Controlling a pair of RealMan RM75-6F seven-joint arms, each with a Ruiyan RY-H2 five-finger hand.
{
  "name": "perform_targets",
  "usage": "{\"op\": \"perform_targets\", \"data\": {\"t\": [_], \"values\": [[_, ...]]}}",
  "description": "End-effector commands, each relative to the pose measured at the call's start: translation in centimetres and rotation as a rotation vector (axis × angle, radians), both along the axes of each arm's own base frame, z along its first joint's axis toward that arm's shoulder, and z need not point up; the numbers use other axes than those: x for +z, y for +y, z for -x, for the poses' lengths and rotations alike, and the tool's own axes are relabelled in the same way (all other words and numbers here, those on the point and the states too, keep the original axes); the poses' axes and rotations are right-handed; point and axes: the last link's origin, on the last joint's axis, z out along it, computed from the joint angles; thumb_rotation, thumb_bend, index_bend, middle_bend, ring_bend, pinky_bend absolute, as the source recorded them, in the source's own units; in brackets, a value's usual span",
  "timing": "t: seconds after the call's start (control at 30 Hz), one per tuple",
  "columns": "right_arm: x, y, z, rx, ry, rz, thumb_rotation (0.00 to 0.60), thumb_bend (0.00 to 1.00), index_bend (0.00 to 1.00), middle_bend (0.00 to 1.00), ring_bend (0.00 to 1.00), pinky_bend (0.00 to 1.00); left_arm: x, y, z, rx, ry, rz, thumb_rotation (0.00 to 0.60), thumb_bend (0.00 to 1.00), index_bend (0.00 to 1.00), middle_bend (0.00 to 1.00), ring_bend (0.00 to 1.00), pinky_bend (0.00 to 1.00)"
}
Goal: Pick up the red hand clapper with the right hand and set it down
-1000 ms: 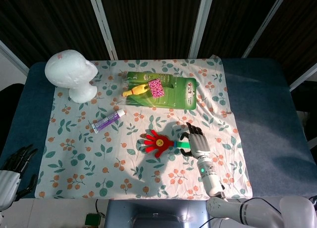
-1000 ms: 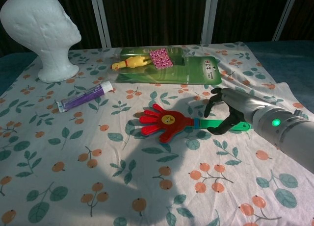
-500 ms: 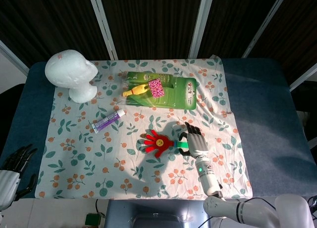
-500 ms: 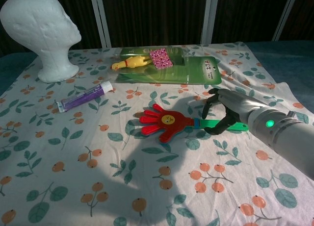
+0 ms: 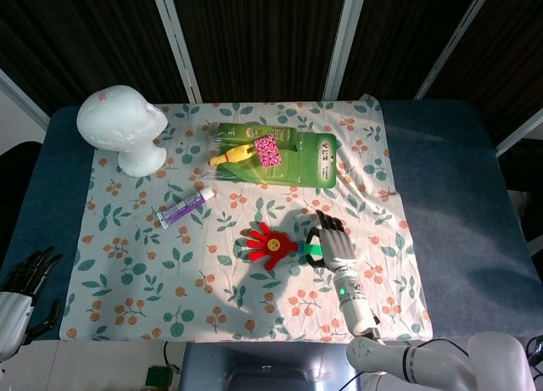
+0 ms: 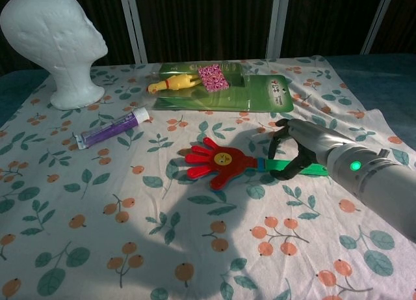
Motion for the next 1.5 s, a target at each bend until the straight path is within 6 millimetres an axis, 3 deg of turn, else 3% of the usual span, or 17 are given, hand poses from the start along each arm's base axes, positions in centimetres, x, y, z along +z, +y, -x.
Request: {"op": "perform_targets", "data": {"t": [0.03,0.37,0.47,0.53,0.63,0.83,1.13,1.33,1.5], "values": [[0.0,0.0,0.1,-0.001,0.005,0.000,0.600,0.41,0.63,0.15,0.00,0.00,0.0,0.0,0.0,-0.001,0.000,0.001,0.600,0.51,0.00,0.00,0.00,0.16],[0.0,-0.1,-0.1,0.006,0.003,0.016,0.600,0.43,0.72,0.25,0.00,0.00,0.2,-0.1,0.0,-0.003,-0.003,-0.005,0.600,0.52,0.00,0.00,0.00,0.16],[0.2,-0.1,-0.2,0.013,-0.012,0.031,0.600,0.46,0.76,0.30,0.04,0.01,0.2,-0.1,0.0,-0.004,-0.004,-0.004,0.600,0.52,0.00,0.00,0.00,0.16],[0.4,-0.1,-0.4,0.021,-0.031,0.044,0.600,0.48,0.79,0.37,0.13,0.08,0.2,-0.1,0.0,-0.005,-0.004,-0.005,0.600,0.52,0.00,0.00,0.00,0.16],[0.4,0.0,-0.5,0.028,-0.051,0.058,0.600,0.50,0.82,0.49,0.32,0.31,0.2,-0.1,0.0,-0.004,-0.003,-0.005,0.600,0.52,0.00,0.00,0.00,0.16],[0.5,0.0,-0.7,0.032,-0.061,0.073,0.600,0.50,0.86,0.58,0.49,0.52,0.2,-0.2,0.0,-0.008,-0.005,-0.006,0.600,0.52,0.00,0.00,0.00,0.16],[0.7,-0.1,-1.1,0.012,-0.138,0.104,0.600,0.51,0.91,0.70,0.62,0.72,0.3,-0.2,0.0,-0.008,-0.008,-0.007,0.600,0.52,0.00,0.00,0.00,0.16],[0.6,-0.1,-1.0,-0.015,-0.176,0.099,0.600,0.51,0.92,0.77,0.71,0.78,0.3,-0.2,0.0,-0.009,-0.010,-0.007,0.600,0.51,0.00,0.00,0.00,0.16],[0.7,-0.4,-0.8,-0.143,-0.356,0.068,0.600,0.51,0.92,0.81,0.75,0.80,0.3,-0.2,0.0,-0.007,-0.009,-0.009,0.600,0.52,0.00,0.00,0.00,0.16]]}}
